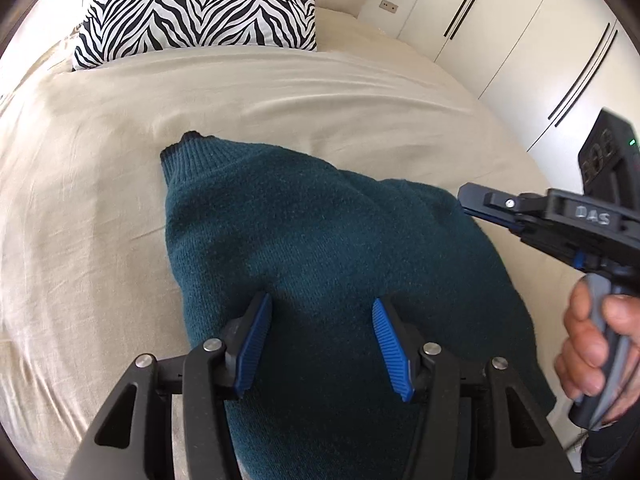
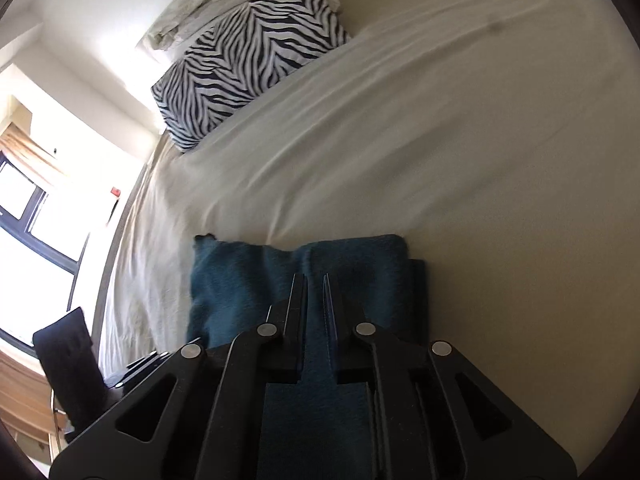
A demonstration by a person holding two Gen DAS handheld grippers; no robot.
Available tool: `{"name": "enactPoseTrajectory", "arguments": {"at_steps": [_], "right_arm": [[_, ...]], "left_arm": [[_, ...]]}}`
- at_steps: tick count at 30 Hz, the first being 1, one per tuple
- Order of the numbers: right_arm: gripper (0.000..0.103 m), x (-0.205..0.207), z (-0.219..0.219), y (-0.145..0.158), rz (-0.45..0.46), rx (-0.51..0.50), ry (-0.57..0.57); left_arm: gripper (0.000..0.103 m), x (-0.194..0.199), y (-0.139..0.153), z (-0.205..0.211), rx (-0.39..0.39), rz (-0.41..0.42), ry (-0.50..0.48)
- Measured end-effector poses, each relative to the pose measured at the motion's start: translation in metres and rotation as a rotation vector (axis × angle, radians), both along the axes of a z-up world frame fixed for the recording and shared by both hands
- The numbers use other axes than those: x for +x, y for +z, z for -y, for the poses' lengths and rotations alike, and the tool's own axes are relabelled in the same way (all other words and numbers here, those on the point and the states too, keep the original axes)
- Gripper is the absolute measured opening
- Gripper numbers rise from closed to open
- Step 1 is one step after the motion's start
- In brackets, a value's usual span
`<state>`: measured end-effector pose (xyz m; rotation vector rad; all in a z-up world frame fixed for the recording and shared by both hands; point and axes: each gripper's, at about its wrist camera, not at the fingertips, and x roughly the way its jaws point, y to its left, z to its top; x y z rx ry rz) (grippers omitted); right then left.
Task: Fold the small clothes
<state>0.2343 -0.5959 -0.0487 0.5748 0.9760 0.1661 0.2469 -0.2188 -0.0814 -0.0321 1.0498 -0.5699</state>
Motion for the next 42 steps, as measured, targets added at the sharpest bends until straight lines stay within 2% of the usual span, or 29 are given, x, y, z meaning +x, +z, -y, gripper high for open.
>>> {"name": "enactPoseTrajectory", "arguments": {"at_steps": [2, 4, 9, 13, 15, 18, 22, 25, 27, 30, 32, 34, 35, 37, 38, 39, 40, 42], "right_arm": [[0.009, 0.001, -0.012, -0.006, -0.032, -0.023, 0.045], [0.009, -0.001, -0.012, -0.027, -0.097, -0.034, 0.042], [0.000, -0.010, 0.021, -0.060, -0.041, 0.157, -0.017], [0.001, -0.013, 0.018, -0.053, -0.033, 0.128, -0.012], [0.008, -0.019, 0.017, -0.043, -0.021, 0.121, -0.024], [0.014, -0.038, 0.016, -0.024, 0.003, 0.142, -0.020], [0.014, -0.073, 0.011, -0.009, -0.007, 0.161, 0.031], [0.014, -0.096, 0.013, -0.015, -0.035, 0.157, 0.045], [0.014, -0.107, 0.020, -0.030, -0.069, 0.152, 0.023], [0.012, -0.118, 0.026, -0.045, -0.037, 0.195, 0.023], [0.012, -0.123, 0.026, -0.043, -0.044, 0.201, -0.001], [0.014, -0.129, 0.023, -0.030, -0.033, 0.164, -0.002], [0.018, -0.133, 0.023, -0.022, -0.020, 0.150, -0.003], [0.033, -0.145, 0.028, -0.009, 0.011, 0.157, -0.024], [0.051, -0.151, 0.033, -0.004, 0.025, 0.170, -0.045], [0.064, -0.157, 0.037, 0.000, 0.042, 0.175, -0.062], [0.066, -0.162, 0.040, 0.001, 0.048, 0.162, -0.067], [0.066, -0.164, 0.042, -0.006, 0.007, 0.140, -0.059]], "left_arm": [[0.056, 0.002, -0.002, -0.003, -0.017, -0.011, 0.002], [0.056, 0.003, -0.003, -0.003, -0.015, -0.016, -0.006], [0.056, 0.002, -0.005, 0.001, 0.013, 0.002, -0.018], [0.056, 0.001, -0.005, 0.004, 0.033, 0.019, -0.023], [0.056, 0.002, -0.004, 0.004, 0.032, 0.018, -0.023], [0.056, 0.000, 0.001, 0.003, 0.036, 0.019, -0.018], [0.052, -0.019, 0.021, -0.005, 0.043, 0.024, 0.008], [0.052, -0.045, 0.035, -0.012, 0.036, 0.050, -0.015], [0.052, -0.060, 0.027, -0.013, 0.058, 0.035, -0.032], [0.054, -0.068, 0.012, -0.010, 0.098, 0.059, -0.036], [0.057, -0.061, 0.006, -0.013, 0.074, 0.032, -0.022], [0.057, -0.060, 0.008, -0.018, 0.050, 0.016, -0.015], [0.057, -0.062, 0.012, -0.022, 0.033, 0.018, -0.010], [0.057, -0.072, 0.023, -0.032, 0.016, 0.026, 0.012], [0.057, -0.078, 0.028, -0.039, -0.004, 0.036, 0.026], [0.061, -0.083, 0.031, -0.045, -0.033, 0.047, 0.035], [0.066, -0.087, 0.032, -0.052, -0.048, 0.051, 0.047], [0.067, -0.087, 0.025, -0.060, -0.056, 0.030, 0.077]]}}
